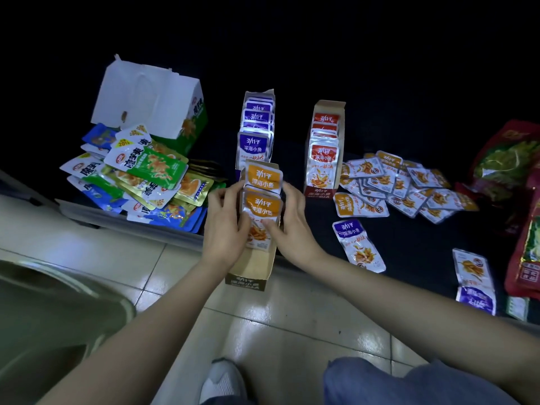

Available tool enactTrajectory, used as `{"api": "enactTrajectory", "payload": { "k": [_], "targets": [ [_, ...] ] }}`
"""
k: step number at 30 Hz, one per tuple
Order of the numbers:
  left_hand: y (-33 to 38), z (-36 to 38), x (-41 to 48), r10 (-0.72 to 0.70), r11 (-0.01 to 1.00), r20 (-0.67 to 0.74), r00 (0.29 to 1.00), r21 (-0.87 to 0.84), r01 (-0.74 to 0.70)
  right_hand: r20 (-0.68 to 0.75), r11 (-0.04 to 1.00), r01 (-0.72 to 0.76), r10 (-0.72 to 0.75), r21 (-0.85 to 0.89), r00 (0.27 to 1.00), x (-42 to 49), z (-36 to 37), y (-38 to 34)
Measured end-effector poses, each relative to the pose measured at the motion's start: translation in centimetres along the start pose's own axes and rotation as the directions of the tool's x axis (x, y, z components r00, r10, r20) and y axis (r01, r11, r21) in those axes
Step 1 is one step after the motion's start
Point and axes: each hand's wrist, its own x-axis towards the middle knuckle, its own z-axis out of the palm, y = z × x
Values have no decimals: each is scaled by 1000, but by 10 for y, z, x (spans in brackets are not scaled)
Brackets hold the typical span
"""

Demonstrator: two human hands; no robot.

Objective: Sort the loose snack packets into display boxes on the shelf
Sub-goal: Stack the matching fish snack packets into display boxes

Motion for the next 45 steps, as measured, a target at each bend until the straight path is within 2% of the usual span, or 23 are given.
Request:
{"api": "enactTrajectory", "payload": {
  "k": [6, 14, 16, 18, 21, 23, 25, 27, 29, 31, 33, 35, 37, 38, 39, 40, 41, 43, 45],
  "targets": [
    [-7, 2, -2, 16, 999, 28, 999, 46, -17, 45, 1000, -10, 10, -5, 999, -1, -3, 0],
    [-8, -3, -5, -5, 995, 55, 998, 105, -1, 56, 975, 76, -66, -209, 996, 4, -20, -4],
    [-4, -5, -6, -24, 992, 40, 999, 122, 19, 74, 974, 79, -65, -214, 995, 5, -23, -4],
    [4, -8, -5, -26, 989, -33, 999, 143, 30, 95, 981, 63, -46, -182, 994, 7, -28, -5],
    [28, -11, -2, 120, 978, -215, 969, 192, -78, 98, 990, 12, 2, -138, 995, 13, -42, -4],
    [55, -6, 4, 263, 953, -244, 933, 214, -212, 44, 996, -12, 16, -88, 999, 15, -61, -1],
    [87, 9, 13, 410, 904, -177, 895, 207, -373, -25, 999, -18, 17, -50, 1000, 11, -91, 6],
    [119, 35, 22, 532, 841, -53, 845, 146, -520, -78, 997, -68, 66, -32, 995, -1, -130, 19],
    [144, 70, 29, 578, 811, 112, 809, 37, -584, -148, 982, -172, 160, -72, 976, -19, -171, 38],
    [161, 111, 30, 548, 816, 337, 766, -15, -577, -244, 933, -309, 262, -182, 934, -43, -209, 62],
    [168, 150, 24, 410, 824, 599, 688, 81, -561, -319, 838, -447, 351, -312, 881, -70, -239, 87],
    [164, 178, 12, 158, 768, 776, 610, 292, -570, -315, 705, -548, 449, -449, 836, -96, -254, 114],
    [153, 194, -2, -67, 725, 816, 574, 435, -534, -279, 484, -629, 612, -608, 740, -117, -257, 135],
    [145, 199, -7, -134, 721, 812, 568, 473, -507, -282, 376, -645, 673, -665, 684, -123, -255, 142],
    [140, 203, -11, -163, 718, 806, 568, 492, -492, -287, 312, -642, 701, -700, 653, -127, -252, 147],
    [136, 204, -13, -156, 718, 802, 576, 493, -491, -286, 310, -626, 688, -716, 667, -128, -250, 150],
    [134, 205, -13, -123, 731, 802, 584, 471, -494, -269, 358, -595, 646, -719, 714, -125, -248, 154],
    [133, 205, -12, -27, 800, 811, 585, 368, -474, -193, 548, -504, 526, -667, 828, -116, -243, 159],
    [132, 203, -9, 62, 876, 811, 582, 235, -421, -85, 722, -401, 432, -564, 898, -103, -235, 157]
  ]
}}
